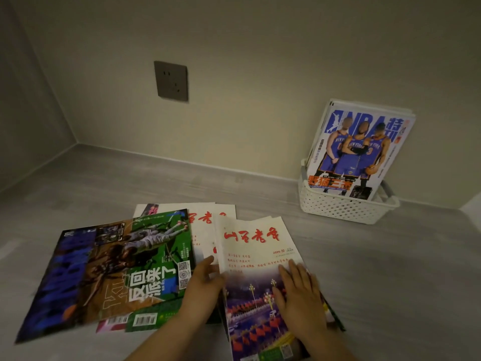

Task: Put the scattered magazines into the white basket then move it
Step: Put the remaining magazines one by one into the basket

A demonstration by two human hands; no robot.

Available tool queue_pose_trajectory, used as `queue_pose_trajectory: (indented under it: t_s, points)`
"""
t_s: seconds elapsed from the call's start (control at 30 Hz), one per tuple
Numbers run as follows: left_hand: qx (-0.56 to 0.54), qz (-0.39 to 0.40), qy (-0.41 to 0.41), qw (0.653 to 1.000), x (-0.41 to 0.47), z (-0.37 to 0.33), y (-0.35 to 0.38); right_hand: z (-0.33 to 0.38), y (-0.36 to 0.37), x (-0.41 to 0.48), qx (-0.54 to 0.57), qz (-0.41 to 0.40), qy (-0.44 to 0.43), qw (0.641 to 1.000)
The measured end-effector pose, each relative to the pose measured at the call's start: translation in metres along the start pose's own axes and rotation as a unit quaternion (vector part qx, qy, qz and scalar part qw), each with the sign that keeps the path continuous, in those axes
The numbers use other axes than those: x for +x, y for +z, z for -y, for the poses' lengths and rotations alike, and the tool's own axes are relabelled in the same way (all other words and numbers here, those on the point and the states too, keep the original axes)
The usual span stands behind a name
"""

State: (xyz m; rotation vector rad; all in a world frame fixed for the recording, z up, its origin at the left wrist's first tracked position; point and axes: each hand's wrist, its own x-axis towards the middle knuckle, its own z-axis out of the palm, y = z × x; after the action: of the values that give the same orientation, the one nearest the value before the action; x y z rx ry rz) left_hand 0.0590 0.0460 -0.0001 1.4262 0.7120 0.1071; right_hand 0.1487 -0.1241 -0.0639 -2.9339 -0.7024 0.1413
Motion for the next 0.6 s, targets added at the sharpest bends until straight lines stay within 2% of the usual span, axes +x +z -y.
queue_pose_trajectory:
  t_s: [0.13,0.27,0.33,0.43,0.5,0.6]
  points:
    - [0.087,0.119,0.013,0.989,-0.001,-0.009,0.006,-0.001,-0.001,-0.001,0.028,0.005,0.008,1.0]
    - [0.131,0.111,0.102,0.98,0.004,-0.016,0.005,-0.005,-0.015,0.001,0.181,-0.017,0.069,0.981]
    - [0.126,0.121,0.134,0.975,0.007,-0.025,0.003,-0.013,-0.032,0.007,0.312,-0.05,0.12,0.941]
    - [0.105,0.133,0.18,0.969,0.011,-0.048,0.005,-0.028,-0.068,0.017,0.543,-0.048,0.149,0.825]
    - [0.099,0.133,0.203,0.965,0.014,-0.068,0.01,-0.043,-0.091,0.023,0.587,-0.019,0.136,0.798]
    - [0.085,0.122,0.227,0.962,0.021,-0.095,0.025,-0.066,-0.128,0.031,0.594,-0.021,0.079,0.8]
